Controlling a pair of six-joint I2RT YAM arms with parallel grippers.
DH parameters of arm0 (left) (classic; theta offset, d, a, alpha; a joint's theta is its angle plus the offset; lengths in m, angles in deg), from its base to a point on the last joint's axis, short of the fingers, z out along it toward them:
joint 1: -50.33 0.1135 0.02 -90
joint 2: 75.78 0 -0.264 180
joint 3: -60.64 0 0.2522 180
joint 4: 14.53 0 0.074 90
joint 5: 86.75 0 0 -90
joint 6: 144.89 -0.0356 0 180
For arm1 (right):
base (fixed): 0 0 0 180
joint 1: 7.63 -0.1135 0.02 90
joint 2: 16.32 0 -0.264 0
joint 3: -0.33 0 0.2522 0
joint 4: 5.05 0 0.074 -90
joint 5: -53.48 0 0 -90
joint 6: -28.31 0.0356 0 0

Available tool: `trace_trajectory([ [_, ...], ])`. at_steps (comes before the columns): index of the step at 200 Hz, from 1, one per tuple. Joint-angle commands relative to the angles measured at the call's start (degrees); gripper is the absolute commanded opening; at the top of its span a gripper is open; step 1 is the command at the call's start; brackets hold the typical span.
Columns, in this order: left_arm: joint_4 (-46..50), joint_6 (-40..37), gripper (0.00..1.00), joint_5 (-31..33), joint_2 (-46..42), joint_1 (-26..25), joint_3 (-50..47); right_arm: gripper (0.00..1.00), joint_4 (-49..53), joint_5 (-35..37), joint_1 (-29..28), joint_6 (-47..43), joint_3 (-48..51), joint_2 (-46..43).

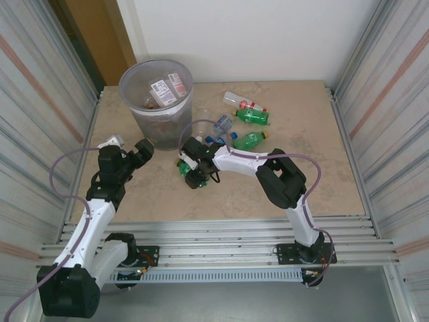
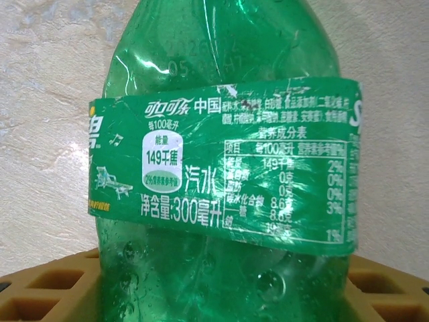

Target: Put the plastic bottles in the bin

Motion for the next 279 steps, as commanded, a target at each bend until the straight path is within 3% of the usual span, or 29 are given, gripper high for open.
trace_trajectory([
  [1,-0.8,-0.7,0.99,-1.9,-1.4,0.6,1.3,0.30,-1.7,0.6,0.0,0.7,1.2,-6.3],
  [46,-3.2,-2.1,0.97,-9.3,-2.4,-0.1,3.4,0.26,-8.2,3.3,0.3,1.9,6.7,-14.5],
  [89,-1.7,-8.5,0.96,-12.1,-0.2,-7.4,9.7,0.24,-17.5,3.3,1.5,3.5,13.8,-23.7],
  [135,-0.3,-10.3,0.91,-20.3,7.0,-12.0,17.7,0.23,-27.6,2.3,2.2,4.3,19.4,-31.9],
  [229,-5.9,-8.5,0.89,-32.9,18.1,-15.6,24.9,0.24,-39.6,-3.5,3.8,7.3,22.7,-38.4],
  [255,-10.2,-5.8,0.82,-35.9,19.4,-15.7,24.9,0.25,-41.9,-5.2,4.3,7.9,22.5,-38.3],
  [279,-12.2,-4.6,0.64,-36.7,20.0,-15.7,25.2,0.26,-43.8,-6.4,4.6,8.7,22.5,-38.0],
])
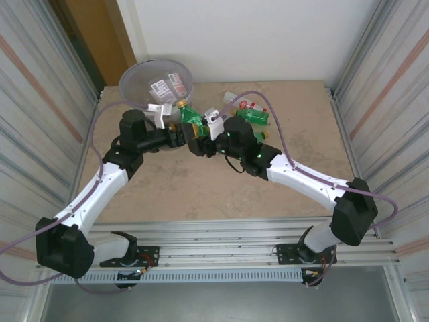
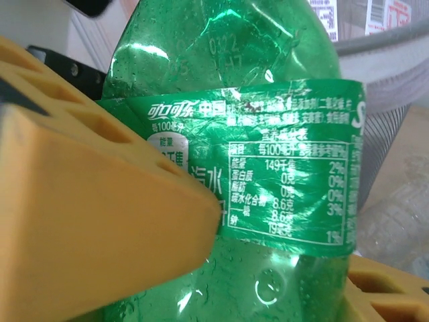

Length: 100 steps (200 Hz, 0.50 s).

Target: Put the plastic bottles in the bin

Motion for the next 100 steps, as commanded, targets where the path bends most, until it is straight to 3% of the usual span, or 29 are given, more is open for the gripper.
trace_trajectory([
  [1,-4.8,2.1,0.64,-3.5,0.4,-0.2,2.0,0.26,-5.1,-2.6,0.6,2.2,0.2,-1.7],
  [34,-4.8,1.3,0.34,-3.3,0.2,-0.2,3.3,0.29,-6.2,-3.4,0.8,2.8,0.0,-1.5],
  [57,-2.3,-1.3,0.21,-2.8,0.4,-0.3,5.1,0.33,-6.5,-3.4,1.0,3.2,0.0,-1.6],
  [82,2.3,-5.1,0.09,-1.0,0.5,-0.3,7.9,0.45,-6.7,-3.3,1.2,3.7,0.1,-2.1],
  [100,6.6,-9.0,0.05,1.6,0.6,-0.3,10.9,0.63,-6.5,-3.2,1.5,4.1,0.3,-2.8],
])
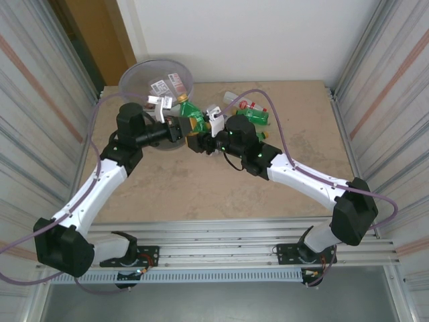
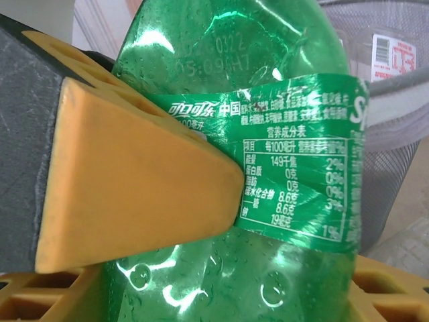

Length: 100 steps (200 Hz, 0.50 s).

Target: Put the plastic bottles in the bin

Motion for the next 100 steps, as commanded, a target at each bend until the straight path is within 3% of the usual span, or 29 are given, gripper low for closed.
trace_trajectory([
  [1,4.7,-6.7,0.05,3.3,0.0,0.1,5.2,0.64,-1.5,-1.5,0.8,2.4,0.0,-2.8],
  [16,9.3,-10.6,0.05,7.6,0.0,0.1,8.3,0.82,-0.9,-0.9,0.9,2.7,0.1,-3.5],
  [39,16.1,-17.2,0.03,18.1,0.1,0.0,13.6,1.00,0.6,1.8,1.2,3.7,1.4,-5.3],
  [100,23.4,-33.1,0.03,45.9,6.9,0.5,27.5,0.98,7.6,10.0,4.2,9.9,4.7,-9.9],
])
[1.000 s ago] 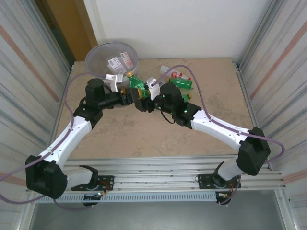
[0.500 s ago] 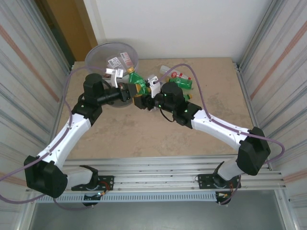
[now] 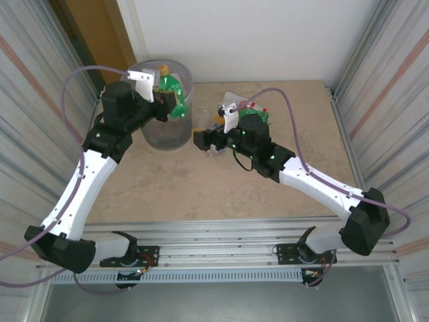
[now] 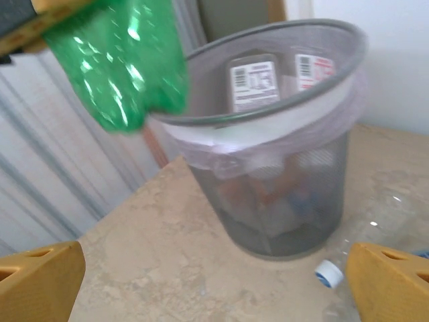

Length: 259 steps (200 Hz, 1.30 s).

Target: Put the plastic bottles in the bin

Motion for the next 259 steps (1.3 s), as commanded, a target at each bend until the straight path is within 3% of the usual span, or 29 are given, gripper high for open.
trace_trajectory([
  [1,4.2,-9.7,0.03,14.7,3.8,0.8,5.2,0.98,4.1,4.5,1.3,4.0,1.6,-2.7],
  [62,10.5,-10.9,0.04,27.8,14.5,4.1,17.5,0.98,7.4,6.0,1.8,5.3,3.8,-5.0],
  [103,8.7,-15.1,0.06,35.8,18.8,4.4,20.0,0.98,8.4,6.2,2.0,5.4,5.2,-6.6],
  [221,1.3,-19.5,0.07,44.0,29.2,6.9,21.0,0.98,8.4,5.0,2.5,7.1,6.6,-5.7],
  [243,-1.5,-22.4,0.11,44.1,29.4,6.8,19.7,0.98,8.4,4.9,2.5,7.1,6.5,-5.1],
  [259,-1.0,-22.9,0.22,43.7,29.9,6.9,20.0,0.98,8.5,4.6,2.5,7.1,6.3,-4.8],
])
